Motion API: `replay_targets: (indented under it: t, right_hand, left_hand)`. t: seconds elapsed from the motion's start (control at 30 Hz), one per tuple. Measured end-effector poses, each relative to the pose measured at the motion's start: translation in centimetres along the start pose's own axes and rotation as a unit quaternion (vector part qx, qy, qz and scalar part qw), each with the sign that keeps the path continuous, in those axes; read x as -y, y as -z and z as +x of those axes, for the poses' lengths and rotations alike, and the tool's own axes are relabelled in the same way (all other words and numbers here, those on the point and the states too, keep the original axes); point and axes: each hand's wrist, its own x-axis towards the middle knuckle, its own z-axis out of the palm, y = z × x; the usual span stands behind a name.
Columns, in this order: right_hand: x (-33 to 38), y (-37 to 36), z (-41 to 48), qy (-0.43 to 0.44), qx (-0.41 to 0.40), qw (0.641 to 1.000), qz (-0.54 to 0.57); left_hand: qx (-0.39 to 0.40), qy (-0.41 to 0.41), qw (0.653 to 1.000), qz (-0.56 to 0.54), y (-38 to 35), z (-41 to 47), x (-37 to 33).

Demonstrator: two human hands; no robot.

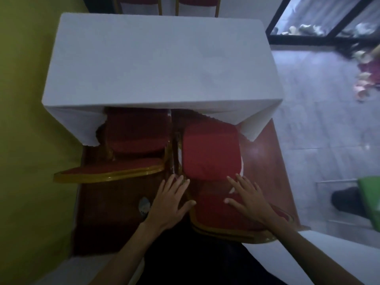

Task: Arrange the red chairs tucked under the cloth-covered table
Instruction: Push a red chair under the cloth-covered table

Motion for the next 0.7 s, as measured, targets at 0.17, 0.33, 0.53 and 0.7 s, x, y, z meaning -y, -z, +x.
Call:
replay_targets:
  t: [0.17,0.33,0.53,0.7]
  right_hand:
    - [-7.4,1.0,-4.7,-0.015,0.013,1.0,0.015]
    - [-12.2,0.8,-9.5,0.07,0.05,0.996,0.03]
    - [-15.1,-2.0,-11.2,0.128,-0.001,0.991,0.036]
    - [-14.5,-3.4,-10.5,0.153,-0.092,0.984,0.017]
  left_hand:
    - [0.072,-0.012,0.997,-0.03,-5.9,0.1,-5.2]
    - [0.121,-0.029,0.992,-0.016,-9.1,0.0,-8.2]
    - [0.173,-0.042,0.984,-0.004,-10.2,0.1,-8.7]
    - [0.167,-0.067,0.984,-0.014,-9.8,-0.1,-8.8]
